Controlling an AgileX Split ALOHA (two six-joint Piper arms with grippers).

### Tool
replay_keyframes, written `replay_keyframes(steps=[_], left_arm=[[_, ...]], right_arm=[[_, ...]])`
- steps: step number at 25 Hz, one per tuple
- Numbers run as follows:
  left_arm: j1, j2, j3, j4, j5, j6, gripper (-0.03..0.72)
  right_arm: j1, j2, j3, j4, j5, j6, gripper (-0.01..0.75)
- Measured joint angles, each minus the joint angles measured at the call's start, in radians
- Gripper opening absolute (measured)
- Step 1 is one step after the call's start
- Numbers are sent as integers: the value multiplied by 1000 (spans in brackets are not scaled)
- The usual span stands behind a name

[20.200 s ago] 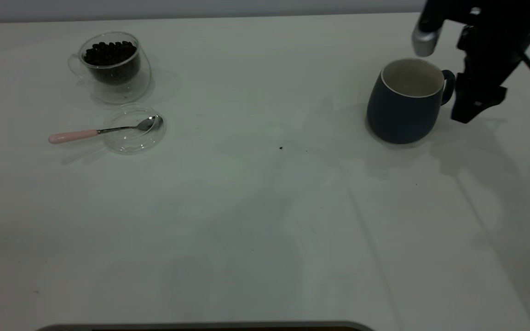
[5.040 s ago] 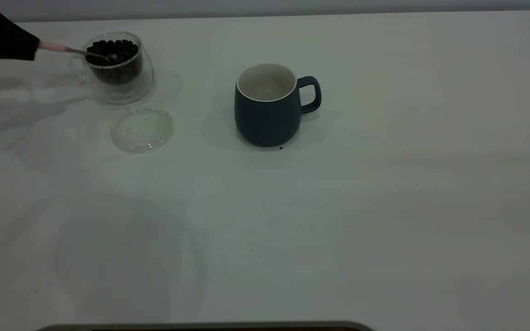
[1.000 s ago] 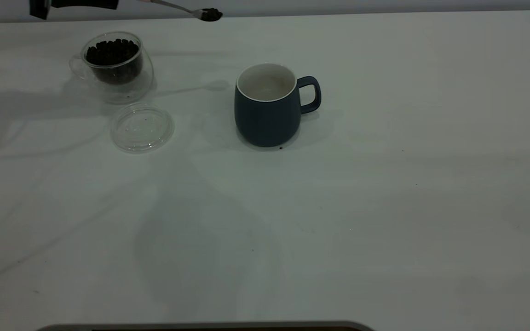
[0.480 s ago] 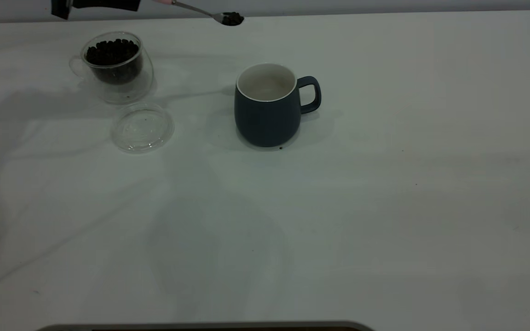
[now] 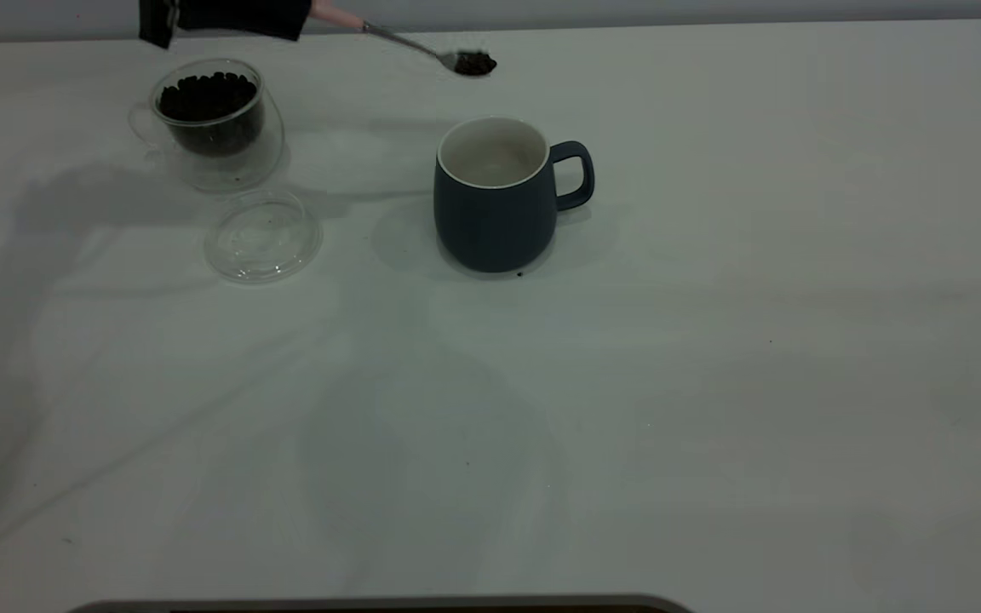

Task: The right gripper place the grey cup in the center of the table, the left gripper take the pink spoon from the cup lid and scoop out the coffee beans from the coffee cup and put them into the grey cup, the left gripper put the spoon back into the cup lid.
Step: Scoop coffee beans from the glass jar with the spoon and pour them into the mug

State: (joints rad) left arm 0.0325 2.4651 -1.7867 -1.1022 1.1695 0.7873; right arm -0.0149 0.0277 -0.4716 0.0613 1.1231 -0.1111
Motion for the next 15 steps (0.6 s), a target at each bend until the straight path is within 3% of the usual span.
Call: replay_keyframes(steps=[6,15], left_arm=[[0,-1,111,-3,-2,73,127],[0,-2,116,-7,-3,195,127]], right_arm=[[0,0,0,0,0,0,591],[0,0,0,0,0,0,591]])
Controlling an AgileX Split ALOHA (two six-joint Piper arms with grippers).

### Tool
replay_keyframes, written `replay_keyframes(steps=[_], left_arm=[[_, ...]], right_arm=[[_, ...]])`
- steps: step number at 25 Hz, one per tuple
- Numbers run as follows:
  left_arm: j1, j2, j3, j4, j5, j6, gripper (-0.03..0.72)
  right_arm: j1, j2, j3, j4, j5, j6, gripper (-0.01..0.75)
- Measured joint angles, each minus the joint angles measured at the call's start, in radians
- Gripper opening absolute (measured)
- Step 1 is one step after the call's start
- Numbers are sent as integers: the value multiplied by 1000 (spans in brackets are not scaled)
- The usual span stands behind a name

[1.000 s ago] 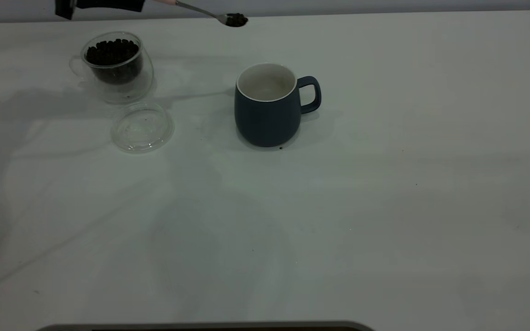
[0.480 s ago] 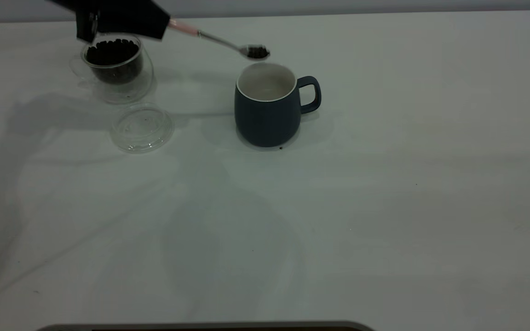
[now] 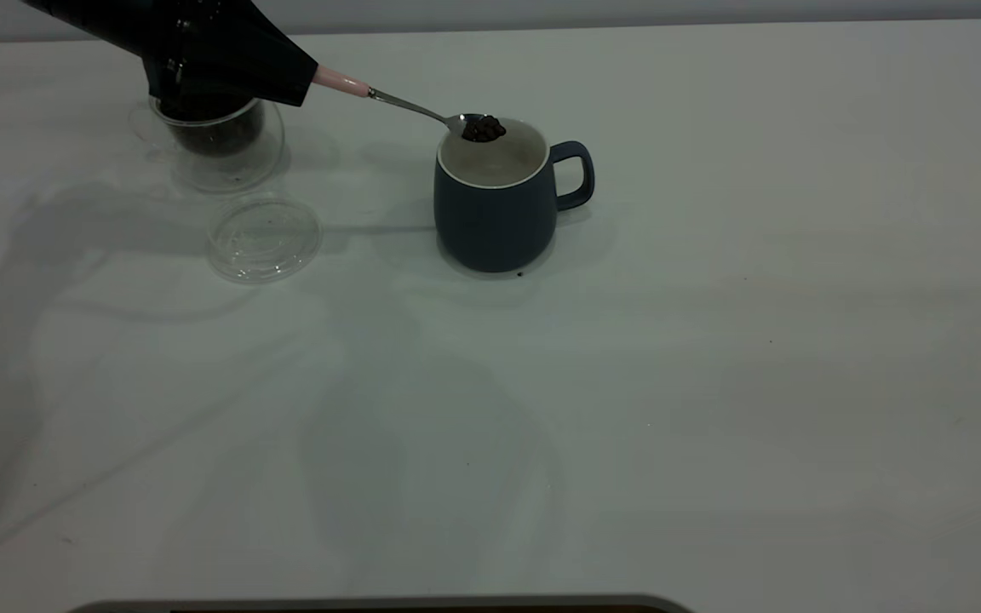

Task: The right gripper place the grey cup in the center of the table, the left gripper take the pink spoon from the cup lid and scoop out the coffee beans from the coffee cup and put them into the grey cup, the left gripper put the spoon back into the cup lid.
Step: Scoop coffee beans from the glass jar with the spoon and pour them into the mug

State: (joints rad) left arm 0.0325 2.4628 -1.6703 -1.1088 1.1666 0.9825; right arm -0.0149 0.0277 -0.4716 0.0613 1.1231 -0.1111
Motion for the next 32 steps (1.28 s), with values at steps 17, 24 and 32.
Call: replay_keyframes(steps=[17,24,32], left_arm=[[-39,0,0,3,-69,397,127],[-39,0,0,3,-104,483,127],[-37,-19,0,0,-72,496,127]], right_arm=[[0,0,0,0,0,0,591],[0,0,0,0,0,0,591],[0,0,0,0,0,0,591]])
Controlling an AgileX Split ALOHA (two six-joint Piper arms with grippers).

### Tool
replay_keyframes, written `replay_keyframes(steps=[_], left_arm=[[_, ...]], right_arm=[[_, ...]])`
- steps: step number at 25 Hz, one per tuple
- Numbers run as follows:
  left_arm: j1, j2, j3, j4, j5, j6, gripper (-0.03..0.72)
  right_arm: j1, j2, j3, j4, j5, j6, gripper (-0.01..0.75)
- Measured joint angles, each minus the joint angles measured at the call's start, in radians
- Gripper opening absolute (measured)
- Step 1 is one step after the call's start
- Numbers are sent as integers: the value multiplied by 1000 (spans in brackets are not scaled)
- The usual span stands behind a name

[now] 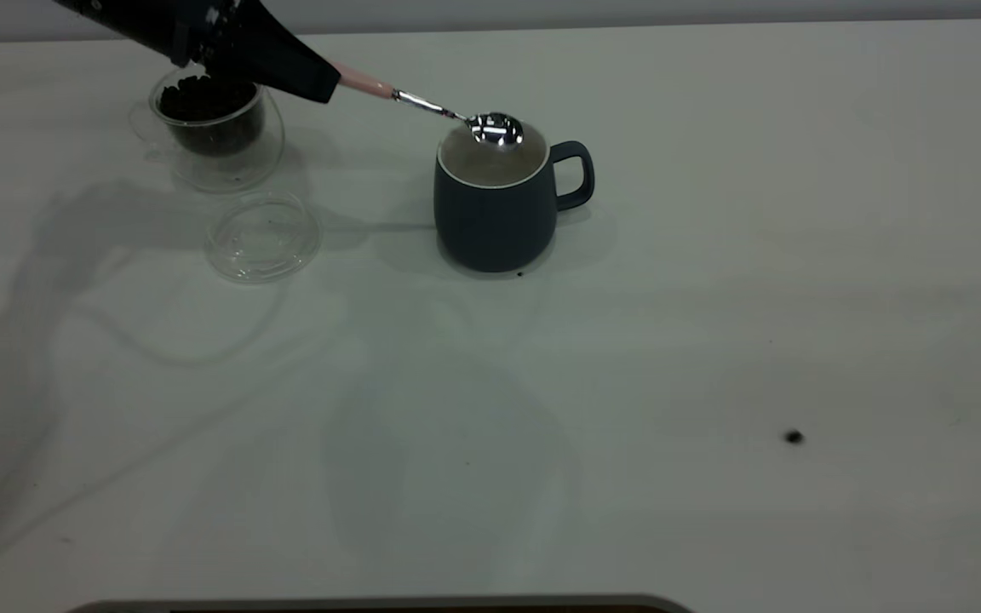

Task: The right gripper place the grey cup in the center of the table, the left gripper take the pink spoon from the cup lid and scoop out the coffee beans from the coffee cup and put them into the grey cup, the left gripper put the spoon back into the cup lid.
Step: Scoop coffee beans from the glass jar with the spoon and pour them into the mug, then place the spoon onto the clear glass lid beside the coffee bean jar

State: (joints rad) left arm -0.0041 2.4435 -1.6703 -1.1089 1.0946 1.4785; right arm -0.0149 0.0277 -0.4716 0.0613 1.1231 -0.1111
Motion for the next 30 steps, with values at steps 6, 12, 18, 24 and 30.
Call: replay_keyframes(steps=[6,12,18,24,30], left_arm=[[93,-96,-3,0,65,-261,127],[248,-173,49,3,72,-383,127],[374,-232,297,-46,72,-236,127],[426,-219,374,64,65,-243,127],[459,-132,375,106,63,-304,127]], right_arm=[[0,0,0,0,0,0,591],[0,0,0,0,0,0,591],[0,0,0,0,0,0,591],[0,0,0,0,0,0,591],[0,0,0,0,0,0,591]])
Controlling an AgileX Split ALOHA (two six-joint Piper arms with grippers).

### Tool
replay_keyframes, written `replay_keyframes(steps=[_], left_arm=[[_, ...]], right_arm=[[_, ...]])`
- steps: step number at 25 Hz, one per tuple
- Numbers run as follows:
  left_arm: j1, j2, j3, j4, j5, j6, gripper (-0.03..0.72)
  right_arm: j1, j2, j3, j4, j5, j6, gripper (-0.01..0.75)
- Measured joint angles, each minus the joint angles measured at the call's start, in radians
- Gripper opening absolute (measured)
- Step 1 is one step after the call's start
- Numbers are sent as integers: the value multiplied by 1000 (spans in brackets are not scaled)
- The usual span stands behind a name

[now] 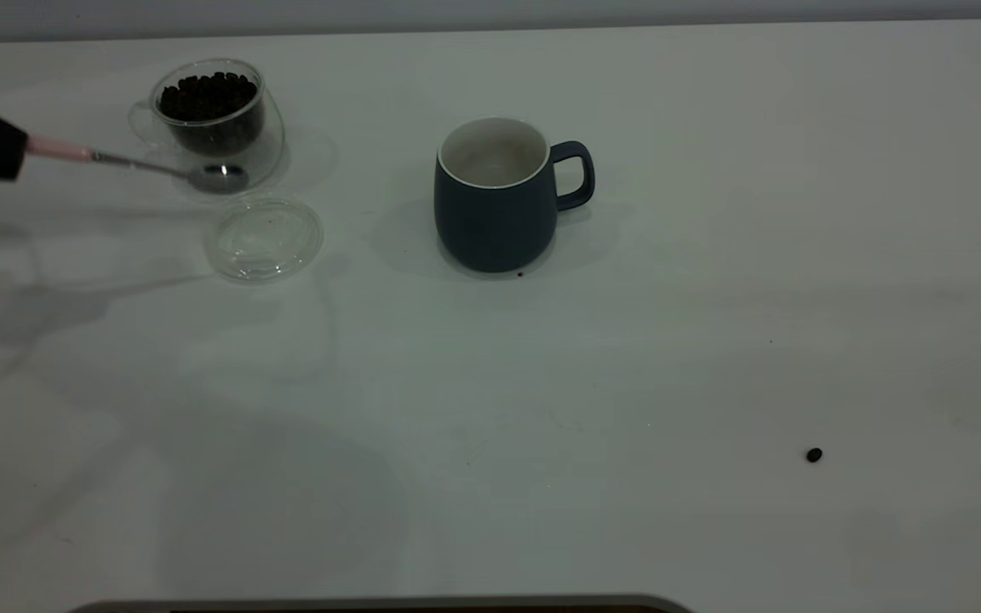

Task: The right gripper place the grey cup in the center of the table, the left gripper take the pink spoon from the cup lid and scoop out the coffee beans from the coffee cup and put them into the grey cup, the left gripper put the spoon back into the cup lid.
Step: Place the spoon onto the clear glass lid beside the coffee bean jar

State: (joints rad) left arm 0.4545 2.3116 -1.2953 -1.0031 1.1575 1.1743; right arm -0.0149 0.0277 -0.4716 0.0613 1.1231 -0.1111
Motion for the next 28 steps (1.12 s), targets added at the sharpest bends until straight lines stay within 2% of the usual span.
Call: replay_keyframes(steps=[11,18,28], left_arm=[[0,113,0,-63,-122,7,127],[0,144,-1,-180,-147,52,127],[-5,186,-1,-230,-148,70,127]], right_arm=[[0,0,0,0,0,0,591],[0,0,0,0,0,0,591],[0,0,0,0,0,0,591]])
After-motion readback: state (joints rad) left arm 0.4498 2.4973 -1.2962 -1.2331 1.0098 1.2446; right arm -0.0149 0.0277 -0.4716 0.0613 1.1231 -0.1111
